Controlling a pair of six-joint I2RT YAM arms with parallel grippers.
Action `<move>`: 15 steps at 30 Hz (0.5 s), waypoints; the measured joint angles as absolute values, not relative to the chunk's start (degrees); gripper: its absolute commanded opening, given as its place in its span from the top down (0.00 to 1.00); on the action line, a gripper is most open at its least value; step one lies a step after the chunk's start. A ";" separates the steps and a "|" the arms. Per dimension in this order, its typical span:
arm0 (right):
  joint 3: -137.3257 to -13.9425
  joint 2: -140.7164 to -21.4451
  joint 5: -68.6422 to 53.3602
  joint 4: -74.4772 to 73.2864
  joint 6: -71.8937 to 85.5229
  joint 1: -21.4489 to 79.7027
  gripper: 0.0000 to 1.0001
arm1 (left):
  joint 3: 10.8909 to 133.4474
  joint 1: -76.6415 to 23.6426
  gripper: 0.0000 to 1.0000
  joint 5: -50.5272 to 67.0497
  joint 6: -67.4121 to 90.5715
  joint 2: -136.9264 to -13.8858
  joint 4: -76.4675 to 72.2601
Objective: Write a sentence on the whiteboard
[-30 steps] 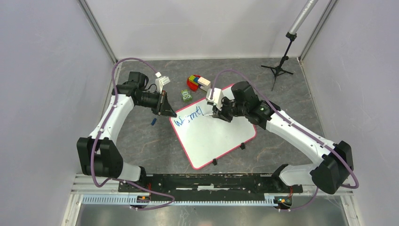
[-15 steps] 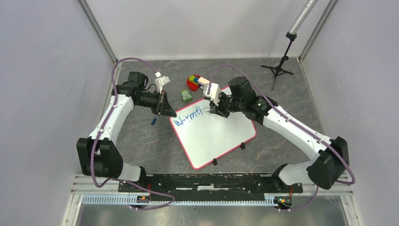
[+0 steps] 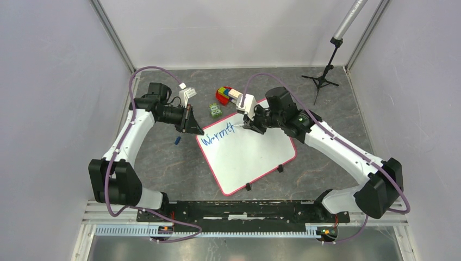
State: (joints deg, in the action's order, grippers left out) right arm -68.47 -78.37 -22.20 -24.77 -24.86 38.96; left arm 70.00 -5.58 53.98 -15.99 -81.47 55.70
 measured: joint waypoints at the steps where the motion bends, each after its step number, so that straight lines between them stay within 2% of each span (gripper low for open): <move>1: -68.45 -78.28 -22.17 -24.77 -24.95 38.83 1.00 | 70.00 -5.58 0.98 54.00 -15.97 -81.47 55.70; 15: -66.81 -76.55 -21.76 -24.93 -25.41 38.30 1.00 | 70.00 -5.58 0.97 54.04 -15.97 -81.47 55.92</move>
State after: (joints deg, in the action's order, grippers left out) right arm -66.81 -76.55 -21.76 -24.93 -25.41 38.30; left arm 70.00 -5.58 54.04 -15.97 -81.47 55.92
